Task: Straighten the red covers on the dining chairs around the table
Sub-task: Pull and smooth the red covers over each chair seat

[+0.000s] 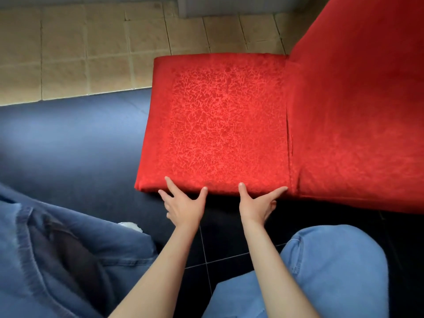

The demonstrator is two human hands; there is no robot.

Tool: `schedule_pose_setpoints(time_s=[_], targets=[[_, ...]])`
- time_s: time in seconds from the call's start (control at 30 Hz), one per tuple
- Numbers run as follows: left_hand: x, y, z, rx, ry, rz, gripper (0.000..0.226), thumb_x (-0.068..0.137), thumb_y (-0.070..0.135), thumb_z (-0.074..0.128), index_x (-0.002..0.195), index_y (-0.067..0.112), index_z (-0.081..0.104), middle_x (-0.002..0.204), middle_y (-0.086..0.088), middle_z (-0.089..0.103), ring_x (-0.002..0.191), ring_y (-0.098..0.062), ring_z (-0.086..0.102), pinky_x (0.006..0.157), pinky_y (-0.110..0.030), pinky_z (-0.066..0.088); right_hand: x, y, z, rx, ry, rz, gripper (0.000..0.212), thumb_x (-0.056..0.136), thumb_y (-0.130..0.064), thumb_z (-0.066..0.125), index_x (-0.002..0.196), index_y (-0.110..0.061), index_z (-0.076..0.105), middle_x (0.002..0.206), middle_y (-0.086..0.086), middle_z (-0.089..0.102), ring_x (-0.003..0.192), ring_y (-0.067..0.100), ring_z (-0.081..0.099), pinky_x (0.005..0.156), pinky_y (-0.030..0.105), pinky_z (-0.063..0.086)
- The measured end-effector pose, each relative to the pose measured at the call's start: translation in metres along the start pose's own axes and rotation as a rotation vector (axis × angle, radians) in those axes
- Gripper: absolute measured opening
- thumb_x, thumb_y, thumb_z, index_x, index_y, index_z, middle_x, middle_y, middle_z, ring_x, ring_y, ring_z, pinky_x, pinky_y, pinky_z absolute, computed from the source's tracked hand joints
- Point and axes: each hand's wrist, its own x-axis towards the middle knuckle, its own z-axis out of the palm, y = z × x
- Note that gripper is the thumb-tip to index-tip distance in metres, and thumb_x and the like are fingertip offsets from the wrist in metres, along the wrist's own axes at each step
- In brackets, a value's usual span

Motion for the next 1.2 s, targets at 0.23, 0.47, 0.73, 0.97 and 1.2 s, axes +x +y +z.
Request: schedule_pose_setpoints(time_s=[0.23,0.47,0.73,0.97,1.2], targets=[[-0.003,0.010,0.018,-0.219,-0.087,-0.050,0.116,0.080,0.062,0.063,0.147,0.033,-0.026,0.154,-0.031,0.011,0.134,-0.044,0.036,0.109,-0.046,0.030,0.004,0.009,0.010,0.141,0.024,-0.034,0.116,0.082,-0.043,0.073,0.148,-0.038,-0.023,0.143,0.031,0.036,0.127,0.042,0.046,0.095,0.037,0.038],[0.002,0.011,0.029,-0.263,-0.070,-0.058,0.112,0.083,0.065,0.054,0.141,0.034,-0.036,0.129,-0.027,0.051,0.118,-0.042,0.052,0.100,-0.044,0.038,0.014,0.013,0.016,0.150,-0.038,-0.068,0.120,0.083,-0.047,0.070,0.142,-0.039,-0.035,0.125,0.028,0.053,0.091,0.030,0.058,0.078,0.028,0.039],[0.010,0.019,0.036,-0.413,-0.031,-0.143,0.118,0.081,0.063,0.061,0.141,0.036,-0.036,0.133,-0.029,0.049,0.120,-0.041,0.051,0.102,-0.041,0.037,0.022,0.007,0.025,0.302,-0.036,-0.038,0.129,0.080,-0.037,0.077,0.140,-0.039,-0.037,0.135,0.026,0.044,0.085,0.019,0.051,0.084,0.025,0.039],[0.013,0.026,0.042,-0.578,0.011,-0.257,0.133,0.076,0.056,0.072,0.142,0.019,-0.037,0.136,-0.027,0.049,0.128,-0.038,0.047,0.107,-0.036,0.032,0.020,0.005,0.024,0.283,-0.021,-0.001,0.134,0.077,-0.043,0.078,0.138,-0.037,-0.040,0.131,0.027,0.047,0.088,0.023,0.052,0.082,0.029,0.040],[0.017,0.029,0.047,-0.715,0.020,-0.354,0.141,0.067,0.055,0.080,0.146,0.020,-0.032,0.141,-0.025,0.043,0.131,-0.036,0.044,0.109,-0.037,0.031,0.022,-0.001,0.023,0.296,0.030,0.094,0.144,0.068,-0.049,0.083,0.137,-0.034,-0.043,0.127,0.026,0.054,0.106,0.037,0.062,0.087,0.033,0.044]])
